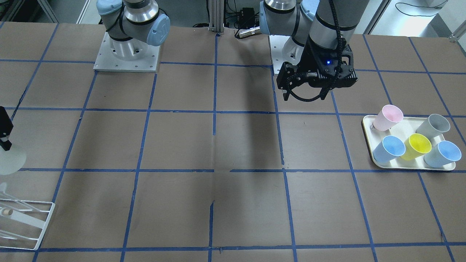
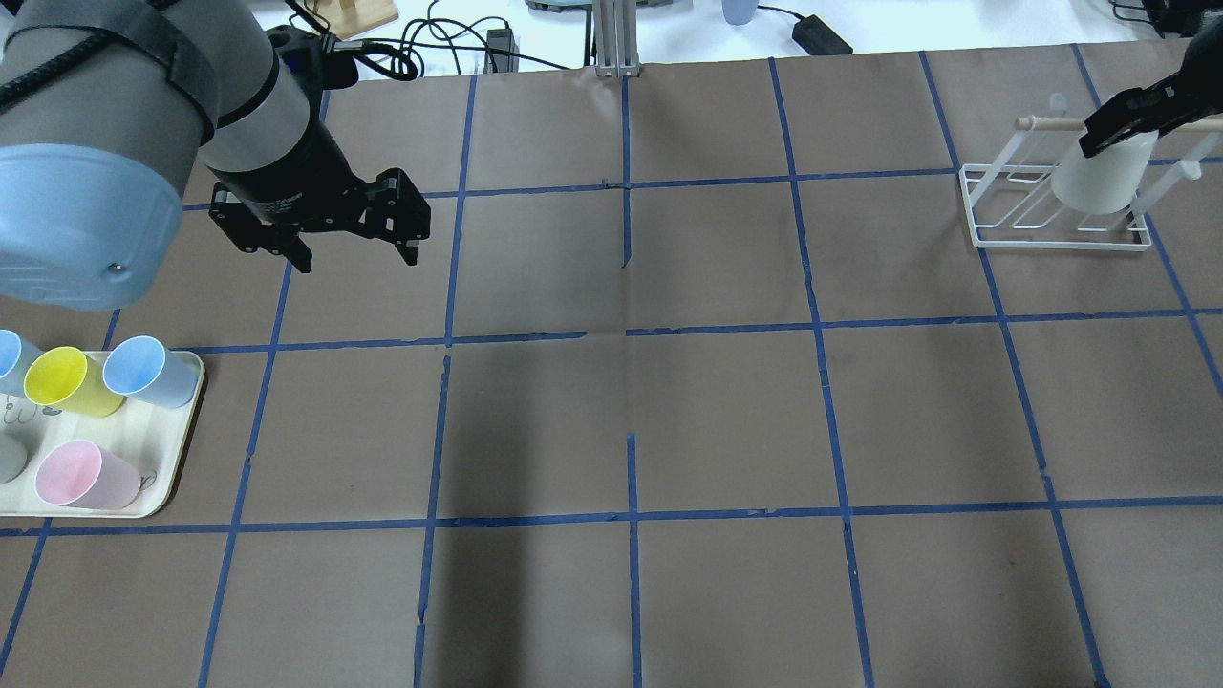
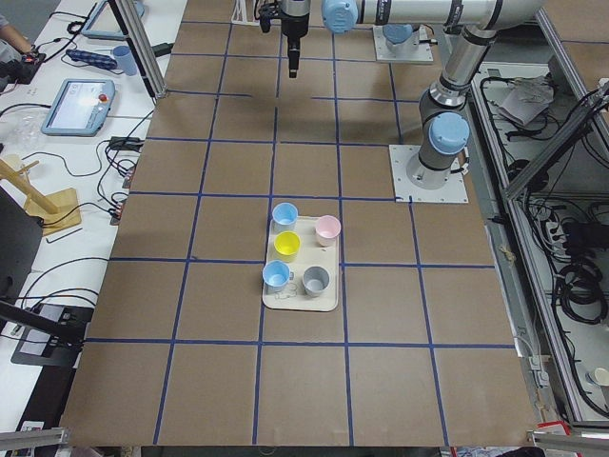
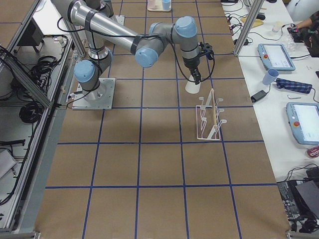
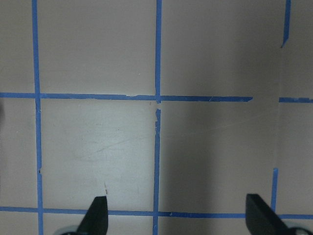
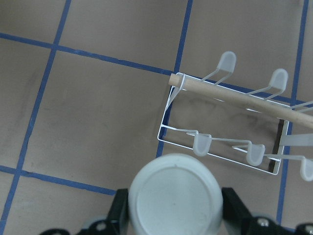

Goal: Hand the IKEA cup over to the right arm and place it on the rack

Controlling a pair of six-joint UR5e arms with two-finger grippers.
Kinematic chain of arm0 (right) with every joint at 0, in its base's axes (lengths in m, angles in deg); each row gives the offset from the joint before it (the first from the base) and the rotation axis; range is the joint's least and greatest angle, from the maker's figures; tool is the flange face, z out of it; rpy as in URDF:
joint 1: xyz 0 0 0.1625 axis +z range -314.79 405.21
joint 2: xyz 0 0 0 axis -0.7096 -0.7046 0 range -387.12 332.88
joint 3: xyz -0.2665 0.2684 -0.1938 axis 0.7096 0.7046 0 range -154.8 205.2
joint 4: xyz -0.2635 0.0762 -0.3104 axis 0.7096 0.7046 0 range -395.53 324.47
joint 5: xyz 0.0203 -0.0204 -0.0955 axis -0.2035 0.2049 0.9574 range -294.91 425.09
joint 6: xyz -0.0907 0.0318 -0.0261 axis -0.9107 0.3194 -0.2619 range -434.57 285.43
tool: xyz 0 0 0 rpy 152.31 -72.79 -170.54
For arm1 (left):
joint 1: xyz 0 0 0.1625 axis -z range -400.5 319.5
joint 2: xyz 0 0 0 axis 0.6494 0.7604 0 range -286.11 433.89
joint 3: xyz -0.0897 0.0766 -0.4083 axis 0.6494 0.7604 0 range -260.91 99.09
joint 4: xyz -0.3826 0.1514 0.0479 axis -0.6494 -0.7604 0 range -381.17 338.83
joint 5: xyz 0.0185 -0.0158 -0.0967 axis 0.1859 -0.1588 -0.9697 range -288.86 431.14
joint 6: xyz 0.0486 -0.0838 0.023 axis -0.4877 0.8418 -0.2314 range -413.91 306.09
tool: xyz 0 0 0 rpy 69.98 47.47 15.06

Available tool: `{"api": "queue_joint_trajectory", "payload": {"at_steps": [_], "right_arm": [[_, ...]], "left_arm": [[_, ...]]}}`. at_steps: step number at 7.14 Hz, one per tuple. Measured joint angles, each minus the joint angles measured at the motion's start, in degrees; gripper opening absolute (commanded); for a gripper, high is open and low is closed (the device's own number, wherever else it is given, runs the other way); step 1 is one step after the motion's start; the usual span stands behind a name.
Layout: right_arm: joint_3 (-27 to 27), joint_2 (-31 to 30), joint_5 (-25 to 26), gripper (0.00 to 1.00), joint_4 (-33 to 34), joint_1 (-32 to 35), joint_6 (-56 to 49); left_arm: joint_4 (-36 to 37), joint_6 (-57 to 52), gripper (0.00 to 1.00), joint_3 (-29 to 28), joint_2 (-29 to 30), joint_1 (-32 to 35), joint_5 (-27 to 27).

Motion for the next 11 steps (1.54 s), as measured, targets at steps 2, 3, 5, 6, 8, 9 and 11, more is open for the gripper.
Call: {"api": "queue_joint_trajectory", "payload": {"at_steps": [2,3,5,6,8,9,11], "right_arm": [[0.11,2.18,-0.02,0.20,2.91,-0.05,0.05],[0.12,3.55,-0.03,0.20,4.47,-0.06,0.17],[0.18,6.04,-0.03,0.20,7.21,-0.06,0.25],[0.19,6.64,-0.03,0.20,7.77,-0.06,0.28],[0.21,7.06,-0.05,0.20,8.23,-0.06,0.29],[0.21,7.51,-0.48,0.20,8.44,-0.06,0.27],[0.19,8.80,-2.04,0.20,8.86,-0.25,0.39]], "left_arm": [[-0.01,0.02,1.00,0.03,-0.35,-0.09,-0.02],[-0.01,-0.05,1.00,0.03,-0.45,-0.11,-0.02],[-0.01,-0.07,1.00,0.03,-0.54,-0.11,-0.02],[-0.01,-0.06,1.00,0.09,-0.64,-0.08,-0.02],[0.01,-0.07,1.00,0.13,-0.60,-0.05,0.02],[0.05,-0.07,1.00,0.02,-0.48,-0.06,0.07],[0.07,-0.29,1.00,0.01,-0.50,-0.12,0.07]]}}
